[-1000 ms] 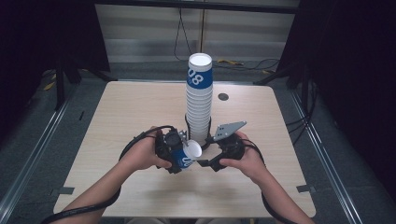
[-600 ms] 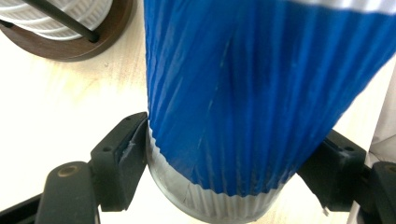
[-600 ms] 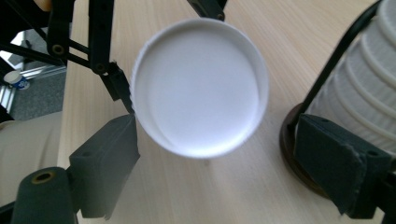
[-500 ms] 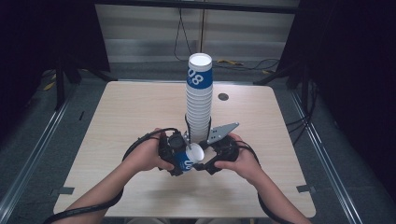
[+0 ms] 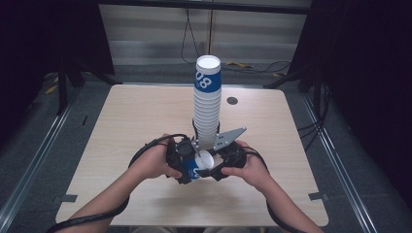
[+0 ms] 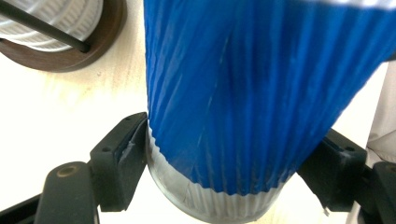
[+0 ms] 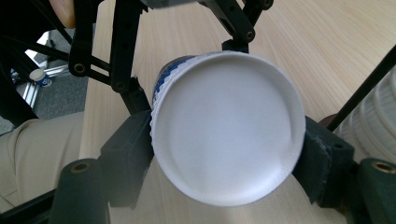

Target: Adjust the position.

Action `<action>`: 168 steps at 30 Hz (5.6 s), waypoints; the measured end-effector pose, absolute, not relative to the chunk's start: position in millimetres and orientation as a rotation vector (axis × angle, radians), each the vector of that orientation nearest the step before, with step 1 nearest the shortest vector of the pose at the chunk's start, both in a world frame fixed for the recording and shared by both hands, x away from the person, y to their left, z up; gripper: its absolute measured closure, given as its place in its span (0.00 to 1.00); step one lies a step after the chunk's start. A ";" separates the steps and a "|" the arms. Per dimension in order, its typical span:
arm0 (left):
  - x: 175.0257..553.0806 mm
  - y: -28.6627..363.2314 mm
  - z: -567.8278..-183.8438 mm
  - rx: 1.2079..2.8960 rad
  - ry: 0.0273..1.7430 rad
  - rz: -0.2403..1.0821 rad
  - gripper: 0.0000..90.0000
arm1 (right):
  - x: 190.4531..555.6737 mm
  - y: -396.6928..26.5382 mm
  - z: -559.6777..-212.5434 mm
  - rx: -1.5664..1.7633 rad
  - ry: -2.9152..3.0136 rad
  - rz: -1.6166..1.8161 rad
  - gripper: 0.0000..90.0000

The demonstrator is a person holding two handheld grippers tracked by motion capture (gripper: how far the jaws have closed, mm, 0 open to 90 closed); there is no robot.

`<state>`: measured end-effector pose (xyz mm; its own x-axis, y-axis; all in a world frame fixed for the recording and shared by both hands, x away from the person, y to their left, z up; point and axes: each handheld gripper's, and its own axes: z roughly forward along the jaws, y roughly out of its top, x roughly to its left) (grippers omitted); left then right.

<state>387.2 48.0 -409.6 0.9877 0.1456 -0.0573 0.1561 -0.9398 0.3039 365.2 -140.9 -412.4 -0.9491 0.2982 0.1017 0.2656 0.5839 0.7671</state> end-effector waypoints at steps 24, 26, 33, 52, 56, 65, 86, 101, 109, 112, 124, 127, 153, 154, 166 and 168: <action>393.4 74.7 -408.0 2.573 0.311 -0.140 0.20 | 364.4 -162.2 -406.5 0.556 2.686 1.454 0.31; 393.4 76.6 -409.3 2.565 0.325 -0.140 0.20 | 364.5 -163.9 -406.5 0.563 2.692 1.459 0.31; 393.8 83.4 -411.9 2.544 0.330 -0.136 0.20 | 364.3 -169.5 -406.2 0.582 2.672 1.449 0.31; 392.5 97.5 -426.8 2.472 0.389 -0.131 0.19 | 364.0 -181.0 -405.0 0.626 2.637 1.478 0.31; 392.4 98.4 -430.7 2.454 0.388 -0.119 0.20 | 364.0 -182.0 -406.3 0.643 2.624 1.498 0.31; 390.8 96.2 -437.1 2.397 0.407 -0.125 0.20 | 364.7 -185.5 -408.7 0.682 2.603 1.528 0.31; 388.8 86.9 -443.9 2.328 0.412 -0.119 0.20 | 365.9 -187.3 -411.1 0.697 2.617 1.521 0.31; 388.7 81.3 -444.2 2.298 0.409 -0.136 0.19 | 366.1 -187.1 -411.1 0.700 2.622 1.529 0.31; 389.2 80.2 -445.9 2.276 0.417 -0.138 0.19 | 365.4 -187.9 -412.6 0.711 2.615 1.561 0.31; 389.7 79.6 -446.9 2.270 0.416 -0.128 0.18 | 364.8 -187.9 -413.1 0.706 2.622 1.557 0.31; 390.3 78.3 -445.8 2.265 0.380 -0.125 0.16 | 364.0 -186.3 -416.1 0.705 2.631 1.567 0.31; 390.6 79.1 -445.4 2.265 0.378 -0.122 0.16 | 364.0 -186.2 -416.7 0.711 2.631 1.570 0.31; 389.2 82.3 -438.0 2.240 0.312 -0.079 0.19 | 367.0 -180.6 -417.7 0.716 2.647 1.594 0.31; 388.9 82.1 -438.0 2.240 0.311 -0.077 0.19 | 366.8 -180.4 -417.9 0.715 2.648 1.591 0.31; 388.6 82.6 -436.1 2.246 0.284 -0.049 0.17 | 367.7 -180.0 -418.4 0.724 2.654 1.600 0.31; 388.6 82.0 -435.8 2.251 0.280 -0.048 0.17 | 367.5 -180.0 -418.8 0.724 2.654 1.604 0.31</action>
<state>388.6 82.0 -435.8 0.9742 0.1850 -0.1291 0.2175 -0.6176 0.7558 367.5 -180.0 -418.8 -0.8957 0.3572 0.2649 0.4006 0.3896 0.8293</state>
